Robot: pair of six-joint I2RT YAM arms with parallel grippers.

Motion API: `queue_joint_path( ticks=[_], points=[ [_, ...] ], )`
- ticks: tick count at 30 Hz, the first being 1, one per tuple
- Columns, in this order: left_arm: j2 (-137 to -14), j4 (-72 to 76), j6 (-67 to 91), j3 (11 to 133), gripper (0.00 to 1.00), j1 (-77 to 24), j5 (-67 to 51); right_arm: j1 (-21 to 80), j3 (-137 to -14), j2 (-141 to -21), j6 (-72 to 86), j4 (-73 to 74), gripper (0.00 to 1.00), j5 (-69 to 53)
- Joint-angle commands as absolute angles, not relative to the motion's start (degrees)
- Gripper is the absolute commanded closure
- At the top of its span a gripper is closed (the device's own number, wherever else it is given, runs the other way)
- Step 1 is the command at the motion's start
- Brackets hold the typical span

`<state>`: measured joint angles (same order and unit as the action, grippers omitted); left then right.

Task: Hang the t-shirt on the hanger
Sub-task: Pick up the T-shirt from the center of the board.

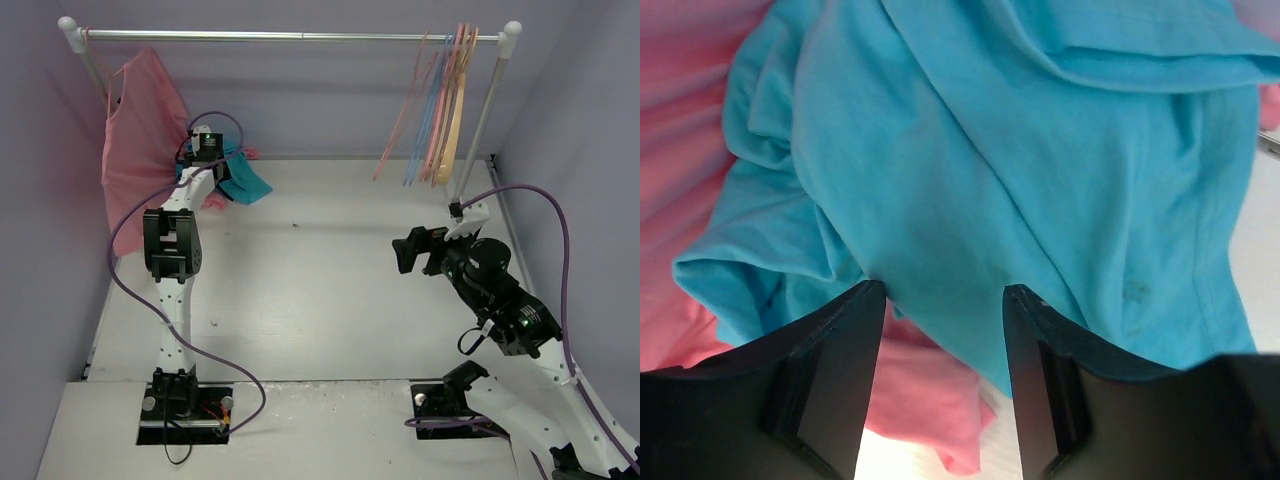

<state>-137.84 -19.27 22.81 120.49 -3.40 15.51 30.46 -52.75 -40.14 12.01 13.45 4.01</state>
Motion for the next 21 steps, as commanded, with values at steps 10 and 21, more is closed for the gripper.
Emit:
queue_joint_path(
  ticks=[10, 21],
  points=[
    [-137.8, -18.6, 25.8, 125.1, 0.9, -2.5, 15.8, 30.5, -56.0, -40.3, 13.5, 11.9, 0.0, 2.5],
    [-126.8, -21.2, 20.0, 139.2, 1.0, -7.1, 12.3, 30.6, -56.6, -41.3, 11.4, 9.7, 0.0, 0.5]
  ],
)
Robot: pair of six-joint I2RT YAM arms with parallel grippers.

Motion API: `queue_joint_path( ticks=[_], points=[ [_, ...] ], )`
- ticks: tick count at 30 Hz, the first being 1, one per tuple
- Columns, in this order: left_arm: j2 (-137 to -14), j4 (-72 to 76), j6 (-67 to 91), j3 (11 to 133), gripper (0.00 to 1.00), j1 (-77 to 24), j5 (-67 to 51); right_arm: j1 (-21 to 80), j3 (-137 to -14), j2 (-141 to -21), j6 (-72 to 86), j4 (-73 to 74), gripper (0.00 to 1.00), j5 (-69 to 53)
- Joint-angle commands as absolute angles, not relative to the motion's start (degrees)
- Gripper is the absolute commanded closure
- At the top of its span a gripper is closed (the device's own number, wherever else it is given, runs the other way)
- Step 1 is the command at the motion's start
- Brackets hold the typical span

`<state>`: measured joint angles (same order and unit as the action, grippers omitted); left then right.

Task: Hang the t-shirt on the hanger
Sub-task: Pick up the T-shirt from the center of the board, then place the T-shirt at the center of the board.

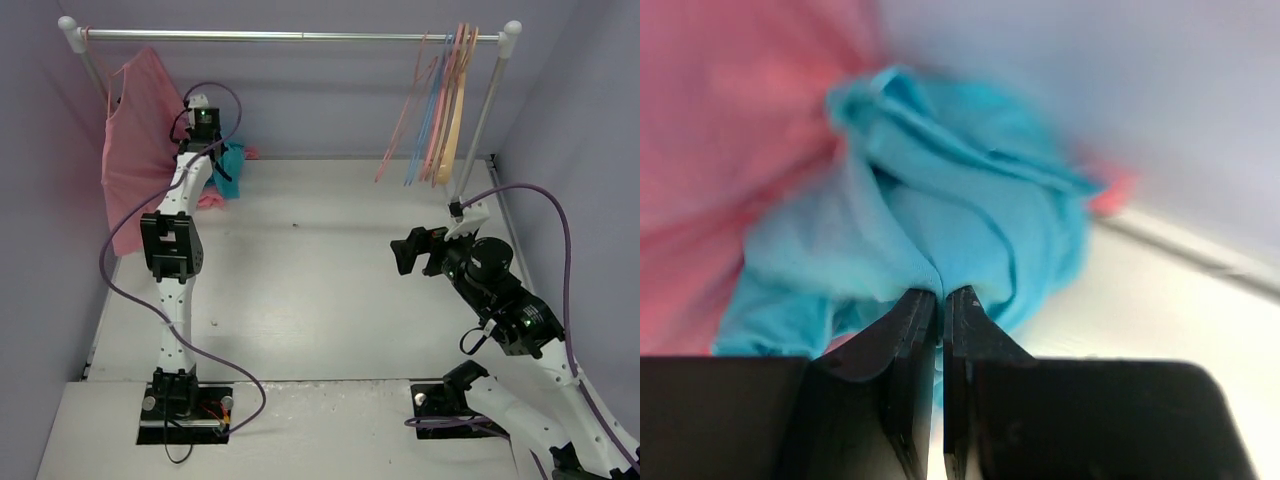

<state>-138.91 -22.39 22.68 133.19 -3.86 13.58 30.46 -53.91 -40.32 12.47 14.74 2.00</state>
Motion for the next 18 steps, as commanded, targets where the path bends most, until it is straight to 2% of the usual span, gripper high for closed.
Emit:
queue_joint_path(
  ticks=[1, 5, 6, 9, 11, 12, 13, 15, 18],
  points=[
    [-123.0, -22.6, 19.8, 138.8, 1.0, -7.8, 10.8, 30.6, -56.7, -41.3, 10.9, 9.4, 0.0, 0.5],
    [-110.3, -25.2, 19.6, 127.7, 1.0, -13.1, 7.5, 30.6, -56.5, -41.1, 8.7, 8.2, 0.0, -1.6],
    [-107.3, -25.4, 18.2, 120.0, 1.0, -14.8, 7.5, 30.6, -56.3, -41.0, 8.4, 7.9, 0.0, -1.6],
    [-95.2, -25.9, 18.0, 106.8, 0.98, -22.7, 9.8, 30.6, -55.6, -41.1, 6.5, 7.4, 0.0, -2.7],
    [-86.5, -24.7, 19.6, 92.4, 0.81, -28.7, 10.2, 30.6, -55.5, -41.7, 5.2, 7.6, 0.0, -3.5],
    [-83.8, -24.0, 21.9, 87.8, 0.65, -30.7, 10.1, 30.6, -55.2, -41.9, 4.8, 7.9, 0.0, -4.0],
    [-79.5, -23.9, 23.2, 79.5, 0.56, -34.2, 10.0, 30.7, -55.2, -42.8, 4.4, 8.3, 0.0, -4.4],
    [-75.7, -25.5, 27.8, 72.6, 0.43, -36.5, 10.1, 30.7, -55.1, -43.9, 3.7, 8.9, 0.0, -5.5],
    [-73.6, -28.5, 33.4, 63.7, 0.41, -36.6, 10.1, 30.7, -54.7, -46.3, 3.2, 9.8, 0.0, -6.7]
  ],
)
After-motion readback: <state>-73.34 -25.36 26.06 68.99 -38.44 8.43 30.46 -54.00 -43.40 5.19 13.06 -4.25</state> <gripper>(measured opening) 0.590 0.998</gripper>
